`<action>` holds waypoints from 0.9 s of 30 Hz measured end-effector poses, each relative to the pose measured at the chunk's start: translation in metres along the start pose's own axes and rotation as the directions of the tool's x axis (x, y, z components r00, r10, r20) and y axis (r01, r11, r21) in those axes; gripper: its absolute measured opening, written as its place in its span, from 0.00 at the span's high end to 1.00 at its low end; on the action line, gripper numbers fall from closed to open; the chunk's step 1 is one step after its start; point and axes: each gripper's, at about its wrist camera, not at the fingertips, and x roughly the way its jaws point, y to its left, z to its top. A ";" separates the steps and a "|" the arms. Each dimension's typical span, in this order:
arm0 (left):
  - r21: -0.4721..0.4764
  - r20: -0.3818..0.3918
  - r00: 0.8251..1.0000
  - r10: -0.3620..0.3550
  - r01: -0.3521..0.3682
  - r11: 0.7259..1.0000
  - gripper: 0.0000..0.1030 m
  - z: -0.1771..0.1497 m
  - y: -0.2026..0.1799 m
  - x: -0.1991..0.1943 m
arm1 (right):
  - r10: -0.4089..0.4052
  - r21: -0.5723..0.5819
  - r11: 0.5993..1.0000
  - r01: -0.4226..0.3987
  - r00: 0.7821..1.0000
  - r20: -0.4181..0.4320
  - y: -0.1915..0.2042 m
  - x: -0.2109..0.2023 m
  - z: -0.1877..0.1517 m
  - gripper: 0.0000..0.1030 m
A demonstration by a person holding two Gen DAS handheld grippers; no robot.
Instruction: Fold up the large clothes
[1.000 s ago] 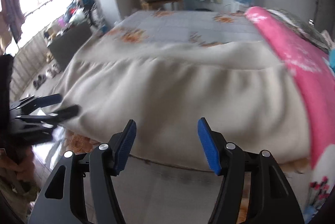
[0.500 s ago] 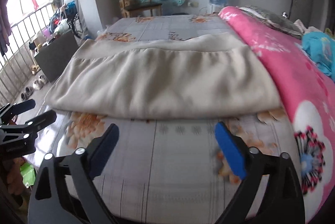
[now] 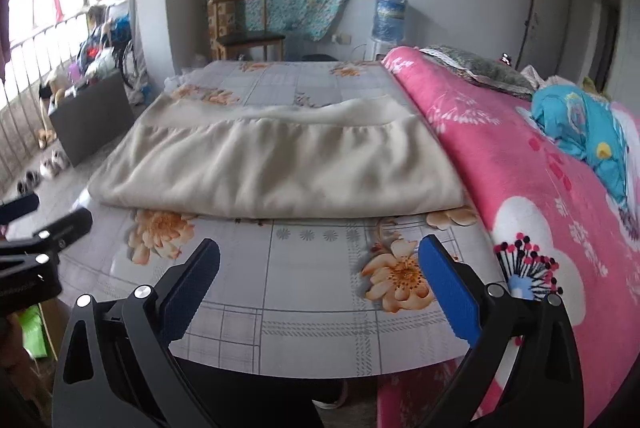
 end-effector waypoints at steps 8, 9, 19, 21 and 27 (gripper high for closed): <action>-0.044 -0.024 0.997 0.069 -0.070 0.997 0.08 0.001 -0.005 0.003 | 0.037 0.025 0.999 -0.037 0.999 -0.015 -0.001 0.000 0.005 0.06; -0.047 -0.029 0.997 0.069 -0.071 0.996 0.08 0.000 -0.006 0.004 | 0.042 0.024 0.999 -0.041 0.999 -0.027 0.001 0.003 0.003 0.06; -0.022 -0.070 0.994 0.083 -0.085 0.996 0.08 -0.001 -0.015 0.015 | 0.045 -0.026 0.999 -0.047 0.996 -0.077 0.014 0.020 -0.005 0.06; -0.023 -0.073 0.994 0.085 -0.086 0.996 0.08 -0.001 -0.015 0.016 | 0.048 -0.028 0.998 -0.050 0.995 -0.082 0.014 0.021 -0.005 0.06; -0.016 -0.084 0.993 0.087 -0.088 0.996 0.08 -0.003 -0.017 0.017 | 0.046 -0.029 0.998 -0.048 0.995 -0.090 0.014 0.022 -0.005 0.06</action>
